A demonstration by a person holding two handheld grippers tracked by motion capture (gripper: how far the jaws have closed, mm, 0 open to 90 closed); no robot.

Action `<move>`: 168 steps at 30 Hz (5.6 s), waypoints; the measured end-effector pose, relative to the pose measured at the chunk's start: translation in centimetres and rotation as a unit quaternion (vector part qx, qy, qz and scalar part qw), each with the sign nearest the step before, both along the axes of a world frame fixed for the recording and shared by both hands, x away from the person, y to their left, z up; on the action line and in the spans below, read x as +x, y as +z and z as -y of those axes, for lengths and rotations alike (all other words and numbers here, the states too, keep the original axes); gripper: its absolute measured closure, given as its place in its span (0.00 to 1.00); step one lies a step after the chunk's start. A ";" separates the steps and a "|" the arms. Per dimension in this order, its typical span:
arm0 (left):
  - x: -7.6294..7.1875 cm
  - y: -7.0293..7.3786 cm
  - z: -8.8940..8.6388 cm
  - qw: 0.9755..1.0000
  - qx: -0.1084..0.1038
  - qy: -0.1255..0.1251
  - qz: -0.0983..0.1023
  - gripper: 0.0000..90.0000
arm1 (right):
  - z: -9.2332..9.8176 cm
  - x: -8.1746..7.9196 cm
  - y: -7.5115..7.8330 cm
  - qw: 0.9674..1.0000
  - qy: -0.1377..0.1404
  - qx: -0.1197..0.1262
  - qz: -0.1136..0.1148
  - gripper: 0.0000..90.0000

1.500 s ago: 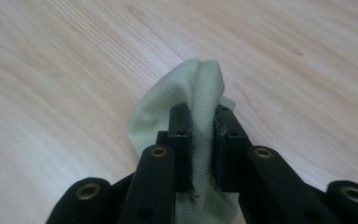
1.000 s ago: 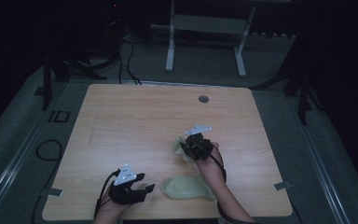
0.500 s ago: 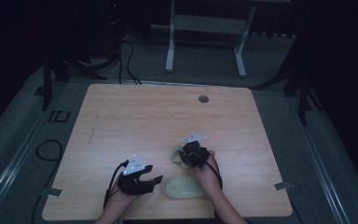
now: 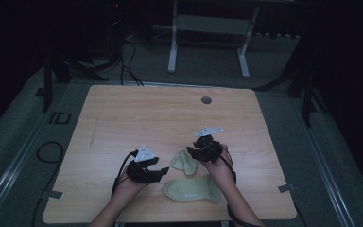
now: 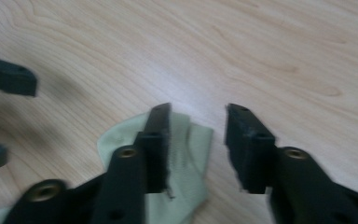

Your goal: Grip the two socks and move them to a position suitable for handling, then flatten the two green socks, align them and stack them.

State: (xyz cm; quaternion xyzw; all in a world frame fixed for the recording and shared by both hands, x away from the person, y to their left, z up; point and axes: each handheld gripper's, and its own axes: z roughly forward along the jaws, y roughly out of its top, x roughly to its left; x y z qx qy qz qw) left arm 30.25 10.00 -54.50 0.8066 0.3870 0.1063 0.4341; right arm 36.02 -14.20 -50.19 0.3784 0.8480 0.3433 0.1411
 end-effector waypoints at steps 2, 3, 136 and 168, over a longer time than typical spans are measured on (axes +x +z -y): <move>1.0 -0.1 0.6 1.000 0.006 -0.002 -0.006 0.44 | -0.1 0.1 -0.3 1.000 0.014 -0.009 -0.007 0.78; 1.4 -0.2 0.8 1.000 0.008 -0.003 -0.009 0.46 | -0.1 0.1 -0.6 1.000 0.019 -0.009 -0.013 0.79; -1.7 2.5 3.1 0.998 0.027 -0.037 -0.036 0.47 | 8.0 -4.8 -0.8 0.999 0.039 0.014 -0.006 0.55; -5.8 -1.7 2.0 0.995 0.048 -0.032 -0.077 0.66 | 9.8 -9.3 -5.0 0.998 0.045 -0.033 -0.040 0.68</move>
